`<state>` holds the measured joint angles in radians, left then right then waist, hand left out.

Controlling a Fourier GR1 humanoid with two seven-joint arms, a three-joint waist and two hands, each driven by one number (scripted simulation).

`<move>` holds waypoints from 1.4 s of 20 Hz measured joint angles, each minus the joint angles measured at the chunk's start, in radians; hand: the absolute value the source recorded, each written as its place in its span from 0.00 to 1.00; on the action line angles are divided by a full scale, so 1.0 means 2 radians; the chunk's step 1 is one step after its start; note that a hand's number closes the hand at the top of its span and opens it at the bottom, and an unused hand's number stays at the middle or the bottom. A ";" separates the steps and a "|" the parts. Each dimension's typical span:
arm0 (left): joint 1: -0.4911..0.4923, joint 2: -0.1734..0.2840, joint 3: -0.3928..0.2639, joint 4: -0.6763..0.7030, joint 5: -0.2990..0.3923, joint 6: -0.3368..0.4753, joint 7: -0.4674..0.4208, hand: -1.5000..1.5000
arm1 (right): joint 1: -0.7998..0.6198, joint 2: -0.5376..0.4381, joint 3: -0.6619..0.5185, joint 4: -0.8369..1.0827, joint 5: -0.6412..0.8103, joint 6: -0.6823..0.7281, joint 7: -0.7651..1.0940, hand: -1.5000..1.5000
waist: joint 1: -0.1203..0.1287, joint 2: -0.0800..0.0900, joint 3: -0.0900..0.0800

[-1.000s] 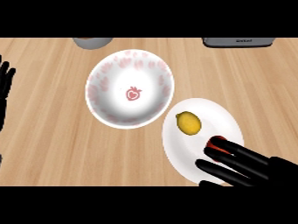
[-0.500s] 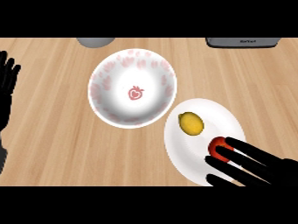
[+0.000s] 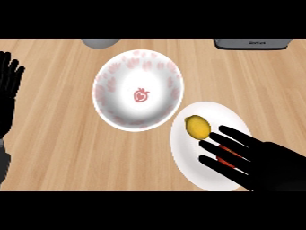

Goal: Pick the lemon from the plate and place it in the bowl

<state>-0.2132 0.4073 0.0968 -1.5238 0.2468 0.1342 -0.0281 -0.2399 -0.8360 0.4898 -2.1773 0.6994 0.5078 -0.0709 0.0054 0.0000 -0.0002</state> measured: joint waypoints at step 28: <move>-0.017 -0.035 0.037 0.015 -0.035 -0.031 0.004 0.50 | -0.053 0.192 -0.015 0.274 0.201 -0.048 -0.162 0.00 | -0.002 0.000 0.000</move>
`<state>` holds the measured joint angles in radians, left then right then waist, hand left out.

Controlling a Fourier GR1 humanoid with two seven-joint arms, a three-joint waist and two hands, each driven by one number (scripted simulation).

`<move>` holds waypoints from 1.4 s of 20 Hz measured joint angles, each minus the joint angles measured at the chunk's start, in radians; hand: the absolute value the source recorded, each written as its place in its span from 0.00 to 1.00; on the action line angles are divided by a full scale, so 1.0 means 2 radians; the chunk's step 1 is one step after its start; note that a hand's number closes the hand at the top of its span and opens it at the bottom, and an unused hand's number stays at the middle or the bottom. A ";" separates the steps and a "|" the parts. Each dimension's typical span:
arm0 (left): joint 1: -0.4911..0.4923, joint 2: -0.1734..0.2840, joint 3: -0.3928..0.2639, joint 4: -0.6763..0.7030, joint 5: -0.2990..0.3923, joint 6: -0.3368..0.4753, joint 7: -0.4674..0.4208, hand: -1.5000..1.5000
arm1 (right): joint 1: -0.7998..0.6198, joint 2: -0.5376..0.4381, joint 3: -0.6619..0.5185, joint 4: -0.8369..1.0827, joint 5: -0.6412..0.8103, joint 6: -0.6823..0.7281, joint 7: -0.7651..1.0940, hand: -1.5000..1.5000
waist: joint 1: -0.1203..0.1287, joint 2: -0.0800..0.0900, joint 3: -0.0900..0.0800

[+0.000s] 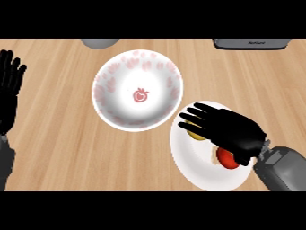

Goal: Pick the lemon from the plate and place it in the bowl

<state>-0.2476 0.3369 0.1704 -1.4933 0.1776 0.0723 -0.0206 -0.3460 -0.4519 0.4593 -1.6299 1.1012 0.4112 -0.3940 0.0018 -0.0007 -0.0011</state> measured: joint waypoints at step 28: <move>0.002 -0.011 0.020 -0.002 -0.015 -0.023 0.001 0.50 | -0.061 0.099 -0.055 0.198 0.114 -0.100 -0.063 1.00 | 0.002 -0.004 -0.005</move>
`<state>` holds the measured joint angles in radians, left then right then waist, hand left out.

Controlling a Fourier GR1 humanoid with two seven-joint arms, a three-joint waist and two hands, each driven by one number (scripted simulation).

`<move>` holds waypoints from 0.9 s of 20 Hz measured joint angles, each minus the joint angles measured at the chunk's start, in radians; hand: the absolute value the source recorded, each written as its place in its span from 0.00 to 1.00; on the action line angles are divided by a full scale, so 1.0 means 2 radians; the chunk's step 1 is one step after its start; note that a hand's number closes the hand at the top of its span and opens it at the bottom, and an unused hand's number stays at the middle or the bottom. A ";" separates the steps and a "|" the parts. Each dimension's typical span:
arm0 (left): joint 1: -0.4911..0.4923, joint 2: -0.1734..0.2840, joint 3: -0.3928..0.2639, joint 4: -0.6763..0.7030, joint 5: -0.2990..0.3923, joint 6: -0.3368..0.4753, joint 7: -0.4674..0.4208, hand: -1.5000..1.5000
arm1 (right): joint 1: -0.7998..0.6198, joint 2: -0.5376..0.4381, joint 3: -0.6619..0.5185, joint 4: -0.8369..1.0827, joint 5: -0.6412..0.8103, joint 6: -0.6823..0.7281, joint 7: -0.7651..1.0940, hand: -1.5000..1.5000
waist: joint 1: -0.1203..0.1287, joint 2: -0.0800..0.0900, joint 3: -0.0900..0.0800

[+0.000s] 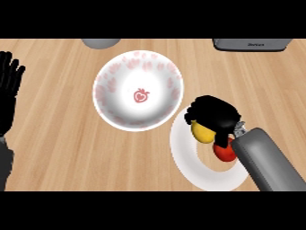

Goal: Pick the lemon from the plate and place it in the bowl

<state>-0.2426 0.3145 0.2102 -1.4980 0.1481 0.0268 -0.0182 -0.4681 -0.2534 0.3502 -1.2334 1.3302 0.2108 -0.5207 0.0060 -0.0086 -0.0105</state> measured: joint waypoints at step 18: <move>0.055 0.025 0.063 0.002 -0.005 0.034 0.006 0.50 | 0.246 0.108 -0.232 -0.107 -0.045 -0.046 0.368 1.00 | -0.124 -0.036 -0.006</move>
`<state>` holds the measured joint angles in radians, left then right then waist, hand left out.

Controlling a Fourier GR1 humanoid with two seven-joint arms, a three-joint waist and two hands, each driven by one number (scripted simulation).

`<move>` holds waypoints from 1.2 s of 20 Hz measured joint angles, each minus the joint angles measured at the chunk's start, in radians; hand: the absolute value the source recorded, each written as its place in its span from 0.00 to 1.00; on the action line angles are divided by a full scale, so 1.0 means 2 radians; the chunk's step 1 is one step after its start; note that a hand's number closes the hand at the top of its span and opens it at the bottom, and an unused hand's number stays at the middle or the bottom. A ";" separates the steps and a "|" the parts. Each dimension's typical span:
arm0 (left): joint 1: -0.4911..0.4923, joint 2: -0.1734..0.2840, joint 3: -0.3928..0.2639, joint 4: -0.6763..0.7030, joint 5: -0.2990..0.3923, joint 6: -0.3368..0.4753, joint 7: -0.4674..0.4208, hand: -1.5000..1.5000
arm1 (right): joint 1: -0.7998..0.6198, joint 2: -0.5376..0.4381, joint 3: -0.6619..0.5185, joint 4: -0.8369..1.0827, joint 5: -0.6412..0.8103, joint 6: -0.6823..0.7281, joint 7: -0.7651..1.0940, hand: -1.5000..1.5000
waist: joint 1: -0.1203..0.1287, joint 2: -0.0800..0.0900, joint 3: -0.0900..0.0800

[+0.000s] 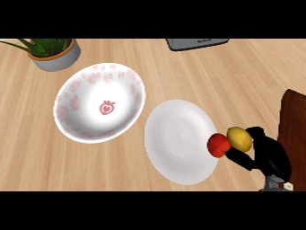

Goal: Pick the lemon from the plate and place it in the bowl

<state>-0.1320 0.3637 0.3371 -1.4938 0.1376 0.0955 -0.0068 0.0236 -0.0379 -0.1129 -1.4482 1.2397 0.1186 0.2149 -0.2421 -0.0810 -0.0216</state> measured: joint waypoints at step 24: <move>-0.011 -0.009 -0.033 -0.023 0.012 -0.036 -0.001 0.50 | 0.129 0.018 0.278 -0.506 0.135 0.008 0.358 1.00 | 0.086 0.028 0.004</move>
<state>-0.1535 0.3460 0.2715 -1.5405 0.1623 0.0231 -0.0084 0.2811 -0.0013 0.4440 -2.4603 1.5091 0.1353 0.9306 -0.0708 -0.0246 -0.0136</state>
